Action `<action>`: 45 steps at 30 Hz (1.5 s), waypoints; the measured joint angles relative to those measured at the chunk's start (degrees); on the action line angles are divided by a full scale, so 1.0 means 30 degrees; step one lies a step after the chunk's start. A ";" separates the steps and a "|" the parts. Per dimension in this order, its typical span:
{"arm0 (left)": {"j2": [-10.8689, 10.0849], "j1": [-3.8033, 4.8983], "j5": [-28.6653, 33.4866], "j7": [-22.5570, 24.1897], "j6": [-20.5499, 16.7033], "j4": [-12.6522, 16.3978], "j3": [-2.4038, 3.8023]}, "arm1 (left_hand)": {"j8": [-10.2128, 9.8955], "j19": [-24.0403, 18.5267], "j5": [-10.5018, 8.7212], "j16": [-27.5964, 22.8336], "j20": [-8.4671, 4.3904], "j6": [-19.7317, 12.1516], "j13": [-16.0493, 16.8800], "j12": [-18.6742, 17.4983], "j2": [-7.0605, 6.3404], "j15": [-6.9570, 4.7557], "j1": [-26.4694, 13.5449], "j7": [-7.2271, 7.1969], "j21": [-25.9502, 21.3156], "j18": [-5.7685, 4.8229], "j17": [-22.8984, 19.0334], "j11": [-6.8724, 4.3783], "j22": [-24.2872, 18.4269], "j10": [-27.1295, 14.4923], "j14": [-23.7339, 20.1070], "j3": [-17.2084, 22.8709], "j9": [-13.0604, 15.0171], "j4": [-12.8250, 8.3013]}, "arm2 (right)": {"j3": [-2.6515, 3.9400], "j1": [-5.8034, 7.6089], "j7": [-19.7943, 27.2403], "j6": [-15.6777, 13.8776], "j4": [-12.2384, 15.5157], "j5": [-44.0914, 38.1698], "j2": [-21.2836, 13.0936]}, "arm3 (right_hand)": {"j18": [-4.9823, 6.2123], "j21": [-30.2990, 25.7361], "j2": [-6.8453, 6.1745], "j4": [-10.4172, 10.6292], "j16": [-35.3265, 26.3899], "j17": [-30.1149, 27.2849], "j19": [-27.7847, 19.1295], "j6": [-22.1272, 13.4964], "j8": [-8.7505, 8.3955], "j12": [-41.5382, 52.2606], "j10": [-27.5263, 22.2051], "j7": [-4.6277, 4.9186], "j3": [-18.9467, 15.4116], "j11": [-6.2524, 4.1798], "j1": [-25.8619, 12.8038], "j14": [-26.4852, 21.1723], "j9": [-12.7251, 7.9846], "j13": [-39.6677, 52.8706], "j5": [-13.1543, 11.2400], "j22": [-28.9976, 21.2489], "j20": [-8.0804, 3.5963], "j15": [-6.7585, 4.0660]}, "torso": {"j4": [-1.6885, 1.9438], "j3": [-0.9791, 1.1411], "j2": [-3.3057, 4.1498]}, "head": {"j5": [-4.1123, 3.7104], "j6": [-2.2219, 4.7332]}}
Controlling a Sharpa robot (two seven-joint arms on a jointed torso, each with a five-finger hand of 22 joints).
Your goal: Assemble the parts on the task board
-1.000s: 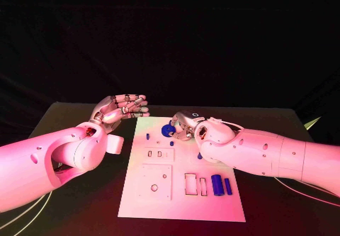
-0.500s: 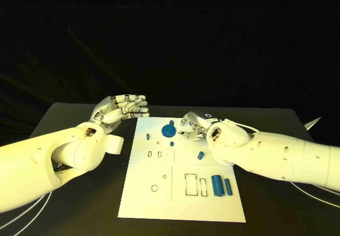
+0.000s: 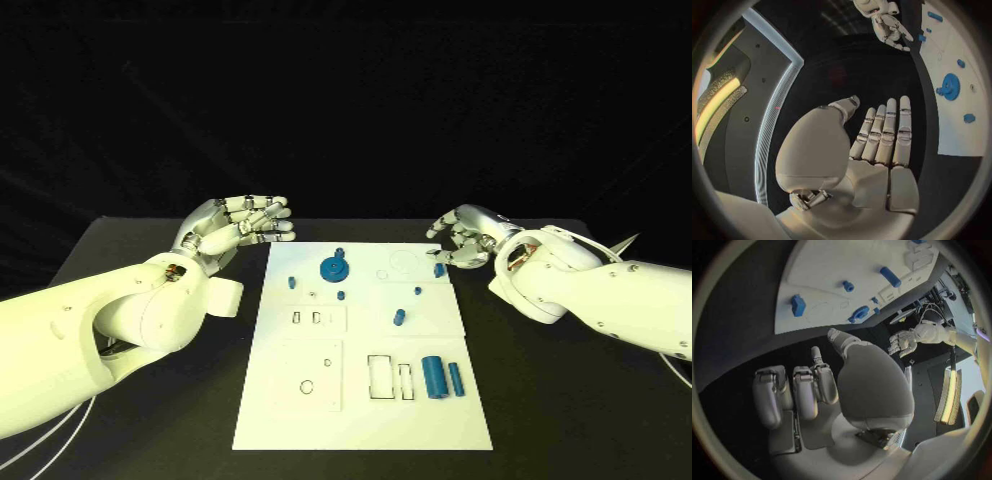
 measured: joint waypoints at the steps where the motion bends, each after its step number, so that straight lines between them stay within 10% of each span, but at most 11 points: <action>1: 0.0002 0.0000 0.0000 0.0000 0.0000 -0.0012 0.0000 | 0.0000 0.0000 0.0000 0.0000 0.0000 0.0000 0.0000 0.0000 0.0000 0.0000 0.0000 0.0000 0.0000 0.0000 0.0000 -0.0001 0.0000 0.0000 0.0000 0.0000 0.0000 0.0001 | -0.0011 -0.0002 0.0359 0.0068 -0.0131 0.0295 -0.0184 | 0.0000 0.0000 -0.0019 -0.0109 0.0000 0.0007 0.0000 -0.0017 -0.0059 0.0000 0.0001 -0.0017 0.0005 0.0000 0.0032 0.0000 -0.0015 0.0000 0.0000 0.0000 0.0000 0.0000 | -0.0011 0.0011 -0.0004 | 0.0000 -0.0027; 19: 0.0035 -0.0016 0.0000 0.0005 0.0010 -0.0338 -0.0005 | 0.0000 0.0000 0.0000 0.0000 0.0000 0.0000 0.0000 0.0000 0.0074 0.0000 0.0073 0.0000 0.0000 0.0001 -0.0003 -0.0001 0.0001 0.0000 0.0000 0.0001 0.0000 0.0001 | -0.0126 -0.1384 0.4123 0.1186 -0.2283 0.2334 -0.0337 | 0.0000 0.0000 -0.0292 -0.0770 0.0000 0.0005 0.0000 -0.0499 -0.0407 -0.0294 -0.0239 -0.0053 -0.0029 -0.0033 0.0694 -0.0001 -0.0106 -0.0002 0.0161 -0.0005 -0.0001 0.0000 | -0.0079 0.0121 -0.0022 | -0.0106 -0.0073; 45: 0.0009 -0.0021 0.0001 0.0010 0.0022 -0.0398 -0.0005 | 0.0000 0.0000 0.0000 0.0000 0.0000 0.0000 0.0000 0.0000 0.0074 0.0000 0.0074 0.0000 0.0000 0.0001 0.0025 -0.0001 -0.0014 0.0000 0.0000 0.0001 0.0001 0.0002 | -0.0121 -0.1645 0.4371 0.1219 -0.2948 0.2541 0.0375 | 0.0000 0.0147 0.0090 -0.0686 0.0000 0.0000 0.0000 0.0345 -0.0142 0.0105 0.0006 -0.0063 0.0053 -0.0003 0.0613 0.0000 0.0056 0.0011 0.0234 0.0008 -0.0001 0.0000 | -0.0099 0.0070 -0.0022 | -0.0029 -0.0192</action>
